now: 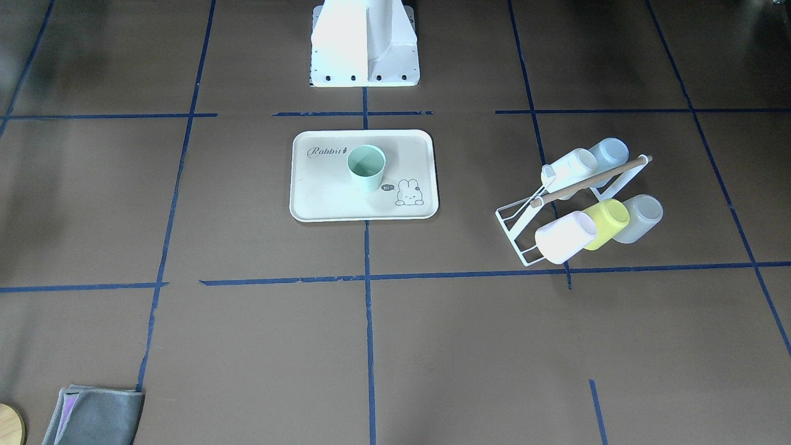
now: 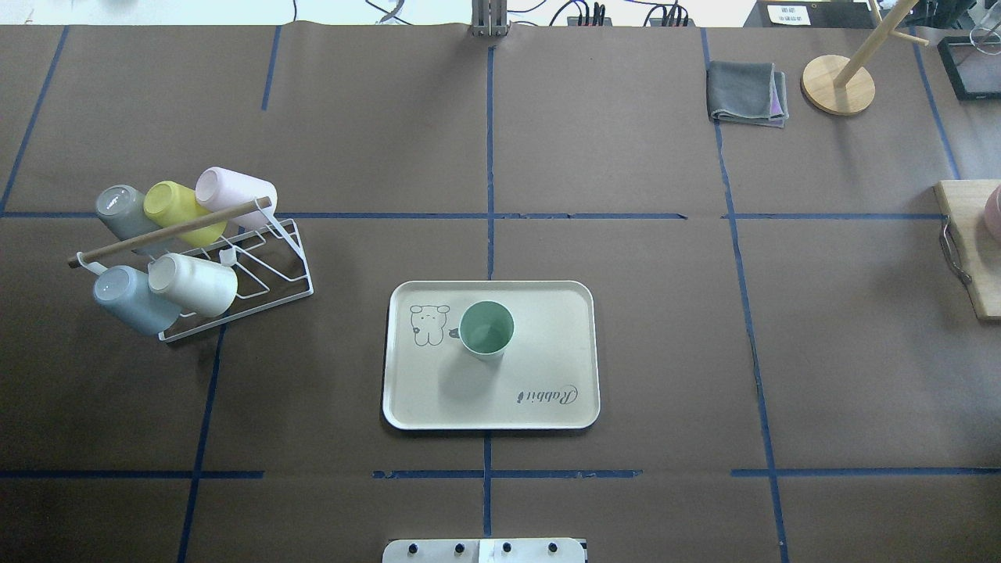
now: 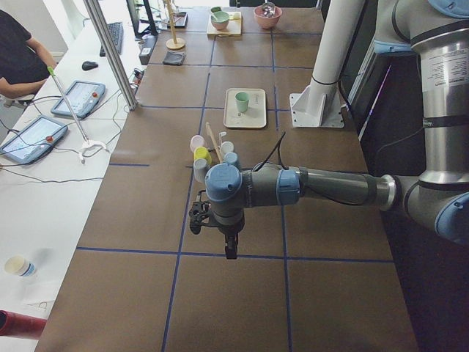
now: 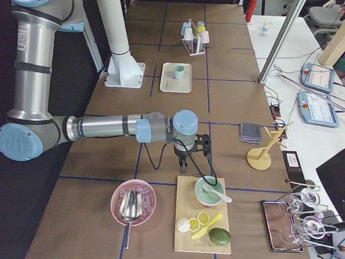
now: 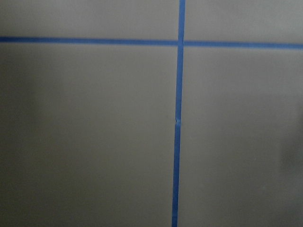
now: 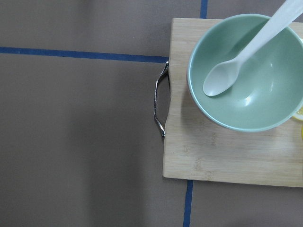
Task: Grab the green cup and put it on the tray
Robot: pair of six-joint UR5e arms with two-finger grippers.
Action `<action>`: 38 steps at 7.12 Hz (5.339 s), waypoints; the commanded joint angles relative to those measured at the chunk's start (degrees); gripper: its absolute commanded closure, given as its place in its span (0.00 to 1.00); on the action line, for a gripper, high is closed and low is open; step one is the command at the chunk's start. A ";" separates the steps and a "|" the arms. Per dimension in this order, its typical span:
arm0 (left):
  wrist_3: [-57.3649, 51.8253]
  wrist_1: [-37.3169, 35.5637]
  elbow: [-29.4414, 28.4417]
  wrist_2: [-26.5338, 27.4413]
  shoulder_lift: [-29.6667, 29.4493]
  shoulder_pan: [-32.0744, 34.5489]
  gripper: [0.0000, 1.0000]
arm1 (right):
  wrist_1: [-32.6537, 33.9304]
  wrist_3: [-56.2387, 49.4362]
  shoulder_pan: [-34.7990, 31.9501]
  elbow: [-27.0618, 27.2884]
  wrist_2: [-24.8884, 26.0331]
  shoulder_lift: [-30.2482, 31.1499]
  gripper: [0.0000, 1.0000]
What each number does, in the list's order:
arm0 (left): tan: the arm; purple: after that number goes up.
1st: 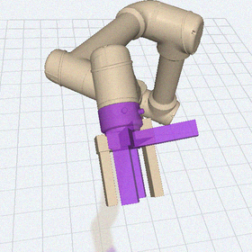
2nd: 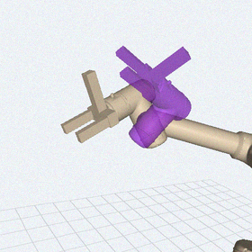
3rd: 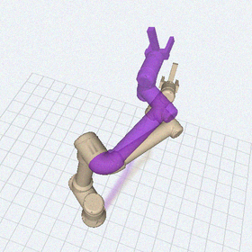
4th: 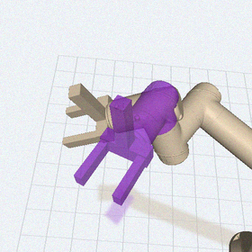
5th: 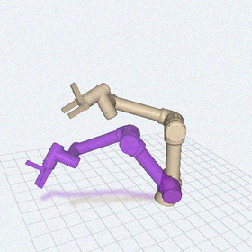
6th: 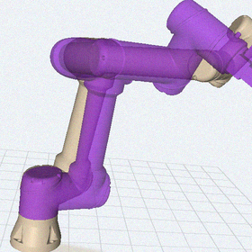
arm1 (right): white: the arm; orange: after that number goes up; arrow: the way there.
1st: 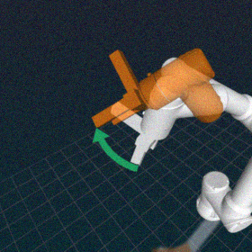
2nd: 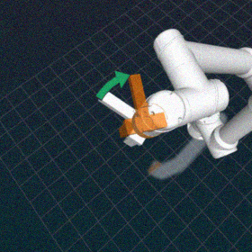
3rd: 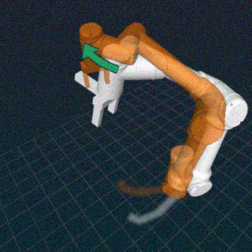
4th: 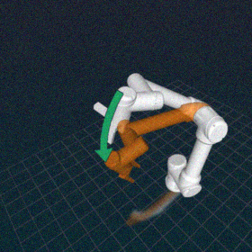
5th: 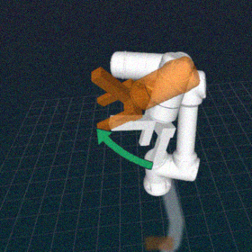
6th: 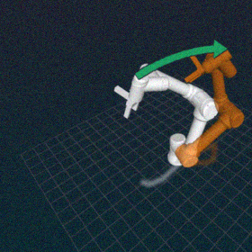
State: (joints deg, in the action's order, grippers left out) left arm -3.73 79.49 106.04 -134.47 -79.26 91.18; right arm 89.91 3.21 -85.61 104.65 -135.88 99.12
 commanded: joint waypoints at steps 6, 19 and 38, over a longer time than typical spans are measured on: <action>3.55 0.14 -0.57 -0.35 0.07 -1.89 0.00 | 1.31 -5.40 -0.17 -2.08 -0.17 -0.16 0.01; 2.85 -0.21 1.72 -0.35 -0.28 -2.24 0.00 | 6.86 -9.01 -2.55 -2.08 -0.53 0.11 0.01; 2.76 0.23 -0.31 -3.16 -1.60 -3.91 0.00 | 6.77 -9.10 -3.60 -3.75 1.32 -0.59 0.00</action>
State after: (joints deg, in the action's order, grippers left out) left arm -0.94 79.72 105.62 -137.57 -80.80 87.36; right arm 96.68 -5.91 -89.26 100.91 -134.54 98.71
